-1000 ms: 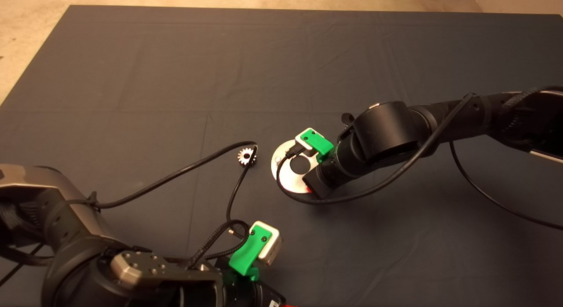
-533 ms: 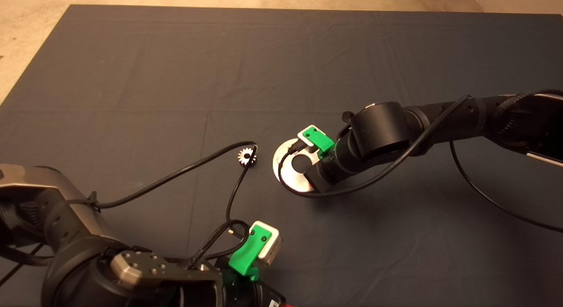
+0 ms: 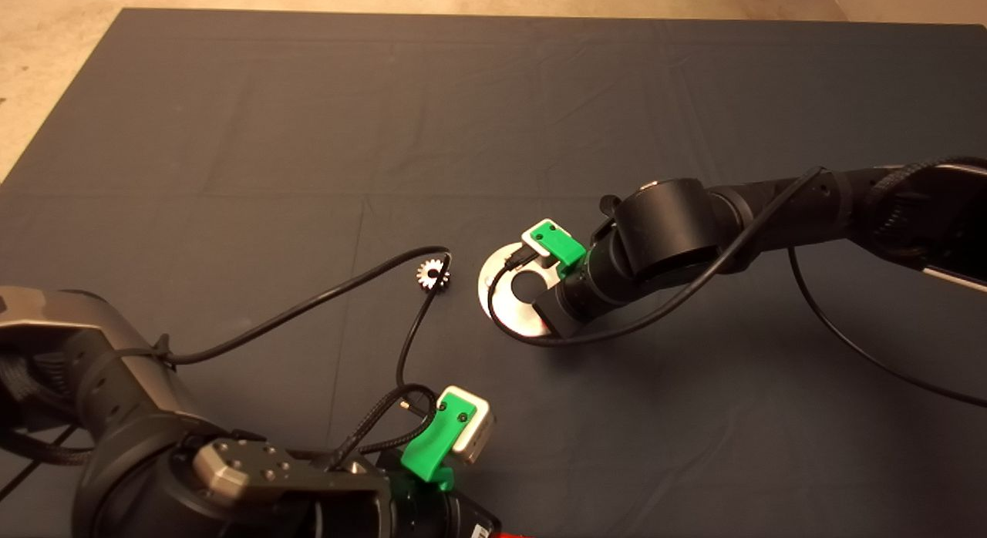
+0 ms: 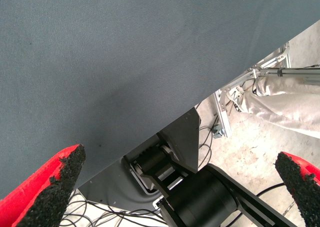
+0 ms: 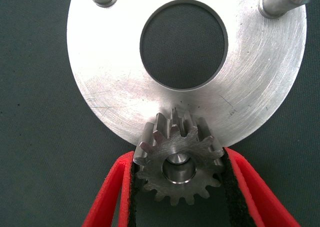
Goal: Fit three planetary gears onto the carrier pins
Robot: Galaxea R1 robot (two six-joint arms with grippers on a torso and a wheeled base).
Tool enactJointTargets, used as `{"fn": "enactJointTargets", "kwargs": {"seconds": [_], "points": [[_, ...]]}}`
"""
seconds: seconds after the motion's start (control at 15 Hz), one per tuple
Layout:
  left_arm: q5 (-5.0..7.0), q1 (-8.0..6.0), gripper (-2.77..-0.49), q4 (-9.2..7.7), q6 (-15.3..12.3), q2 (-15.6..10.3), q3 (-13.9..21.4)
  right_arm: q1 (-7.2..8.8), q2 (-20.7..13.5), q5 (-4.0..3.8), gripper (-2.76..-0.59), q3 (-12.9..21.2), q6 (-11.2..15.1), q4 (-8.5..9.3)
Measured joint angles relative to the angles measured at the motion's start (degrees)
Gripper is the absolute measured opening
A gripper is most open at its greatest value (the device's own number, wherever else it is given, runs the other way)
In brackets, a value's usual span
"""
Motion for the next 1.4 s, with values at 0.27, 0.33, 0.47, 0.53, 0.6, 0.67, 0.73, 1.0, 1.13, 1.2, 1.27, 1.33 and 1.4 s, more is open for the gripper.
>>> {"fn": "enactJointTargets", "kwargs": {"seconds": [0.27, 0.33, 0.47, 0.53, 0.6, 0.67, 0.73, 1.0, 1.13, 1.2, 1.27, 1.33, 1.4], "points": [[0.0, -0.49, -0.51, 0.0, 0.0, 0.0, 0.0, 0.0, 0.0, -0.02, -2.4, 0.0, 0.0, 0.0], [-0.02, -0.63, -0.51, 0.0, 0.0, 0.1, 0.0, 0.01, 0.0, -0.02, -2.4, 0.0, 0.0, 0.0], [-0.02, -0.66, -0.51, 0.0, -0.1, 0.1, 0.0, 0.01, 0.0, -0.02, -2.4, 0.0, 0.0, 0.0], [-0.02, -0.79, -0.51, 0.0, -0.3, 0.1, 0.0, 0.0, 0.0, -0.03, -2.4, 0.0, 0.0, 0.01], [-0.02, -0.96, -0.51, 0.0, -0.4, 0.1, 0.0, 0.01, 0.0, -0.04, -2.39, 0.0, 0.0, 0.0], [-0.02, -0.99, -0.51, 0.0, -0.5, 0.1, 0.0, 0.0, 0.0, -0.03, -2.39, 0.0, 0.0, 0.02], [-0.02, -0.99, -0.51, 0.0, -0.5, 0.1, 0.0, 0.01, 0.0, -0.03, -2.38, 0.0, 0.0, 0.01], [-0.02, -1.1, -0.51, -0.02, -0.5, 0.2, 0.0, 0.0, 0.0, -0.06, -2.33, 0.0, 0.0, 0.02], [-0.02, -1.1, -0.51, 0.0, -0.6, 0.2, 0.0, 0.0, 0.0, -0.09, -2.25, 0.0, 0.0, 0.02], [-0.02, -1.1, -0.51, 0.0, -0.6, 0.2, 0.0, 0.0, 0.1, -0.15, -2.22, 0.0, 0.0, 0.01], [-0.02, -1.1, -0.51, 0.0, -0.6, 0.2, 0.0, 0.01, 0.2, -0.15, -2.2, 0.0, 0.0, 0.0], [-0.02, -1.1, -0.51, 0.0, -0.6, 0.1, 0.0, 0.02, 0.2, -0.26, -2.2, 0.0, 0.0, 0.0], [-0.02, -1.1, -0.51, 0.0, -0.6, 0.2, 0.0, 0.03, 0.2, -0.24, -2.16, 0.0, 0.0, 0.0]]}}
